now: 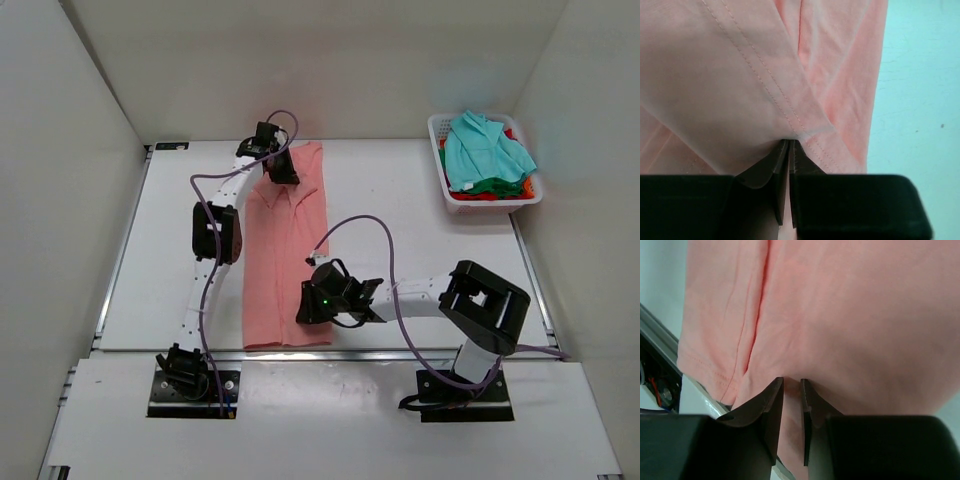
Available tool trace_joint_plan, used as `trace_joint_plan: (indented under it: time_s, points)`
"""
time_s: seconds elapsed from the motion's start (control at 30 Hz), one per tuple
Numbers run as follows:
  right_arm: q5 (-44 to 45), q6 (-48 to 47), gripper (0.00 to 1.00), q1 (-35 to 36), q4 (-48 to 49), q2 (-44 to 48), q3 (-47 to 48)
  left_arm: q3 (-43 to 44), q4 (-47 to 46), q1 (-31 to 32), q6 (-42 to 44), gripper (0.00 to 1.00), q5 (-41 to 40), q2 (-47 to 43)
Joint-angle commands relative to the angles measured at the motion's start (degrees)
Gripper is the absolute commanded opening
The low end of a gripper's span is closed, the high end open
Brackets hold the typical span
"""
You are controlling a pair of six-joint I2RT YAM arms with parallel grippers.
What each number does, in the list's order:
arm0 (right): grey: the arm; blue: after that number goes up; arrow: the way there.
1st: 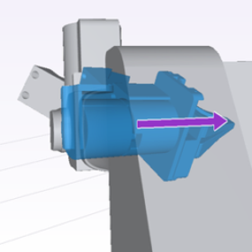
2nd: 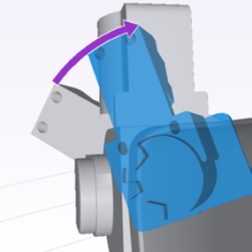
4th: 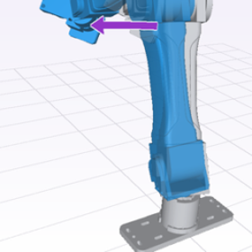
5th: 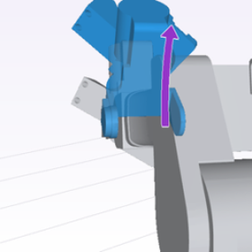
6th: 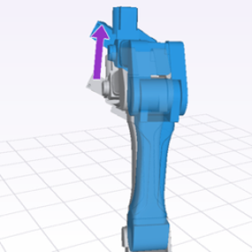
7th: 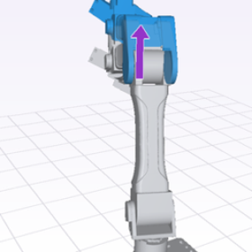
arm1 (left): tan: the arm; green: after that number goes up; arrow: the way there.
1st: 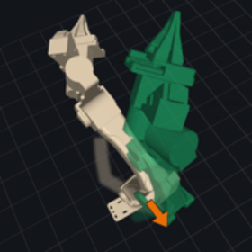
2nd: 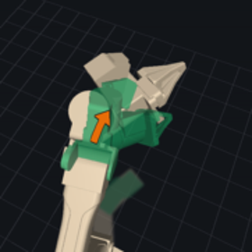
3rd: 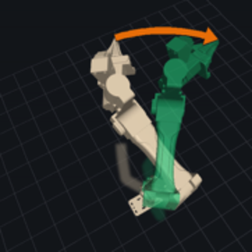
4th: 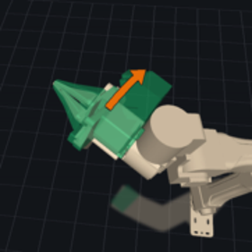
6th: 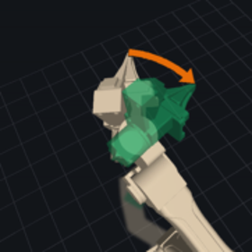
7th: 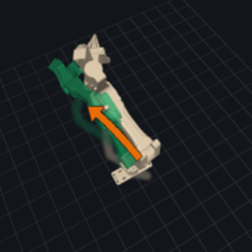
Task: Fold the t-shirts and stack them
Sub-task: Rotate the tshirt 90 degrees, then grab the bottom of the folded rectangular tshirt with both arms
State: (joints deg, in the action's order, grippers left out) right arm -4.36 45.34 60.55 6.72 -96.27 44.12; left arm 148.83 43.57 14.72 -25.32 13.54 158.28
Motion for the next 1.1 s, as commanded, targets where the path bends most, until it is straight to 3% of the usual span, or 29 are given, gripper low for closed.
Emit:
trace_joint_plan:
  time_s: [0.0,0.13,0.2,0.3,0.37,0.5,0.57,0.7,0.77,0.9,1.07]
  points:
    - [-0.13,-3.22,0.19,0.97,-5.84,-4.8,-1.32,-4.08,-2.44,0.48,1.49,0.18,3.24,-0.95]
    - [1.2,-12.71,0.26,-0.17,-6.63,-2.61,1.57,6.8,-2.16,0.14,-2.7,0.29,12.62,-3.13]
    - [0.06,-16.93,0.29,-1.05,-6.29,-0.07,2.46,4.98,-6.03,-0.66,-6.38,0.3,16.42,-8.29]
    - [2.68,-22.39,0.35,-1.31,-9.68,3.02,6.05,-4.49,-12.8,-2.32,-9.21,0.33,17.66,-20.68]
    - [4.36,-25.29,0.37,-1.14,-12.69,5.03,8.51,-14.31,-14.3,-3.99,-9.74,0.34,16.96,-28.44]
    - [10.68,-22.94,0.4,-2.89,-18.58,8.98,8.63,-34.36,-7.2,-7.16,-3.97,0.35,14.86,-46.16]
    - [10.95,-17.95,0.41,-5.79,-20.68,12.75,7.4,-51.8,-5.52,-5.94,0.87,0.36,9.08,-58.46]
    - [9.65,-7.84,0.39,-8.52,-22.54,18.47,2.04,-81.61,-7.01,-0.86,1.07,0.35,1.59,-77.19]
    - [9.19,-5.19,0.37,-8.09,-23.41,20.41,0.1,-90.07,-6.84,2.31,-0.6,0.36,-1.39,-86.43]
    - [10.25,0.52,0.38,-5.1,-25.8,22.35,-2.01,-103.27,-5.16,9.96,-4.55,0.37,-7.82,-96.21]
    - [10.08,6.68,0.4,-0.71,-25.1,22.27,-4.48,-115.69,-3.76,9.89,-11.76,0.37,-6.95,-111.4]
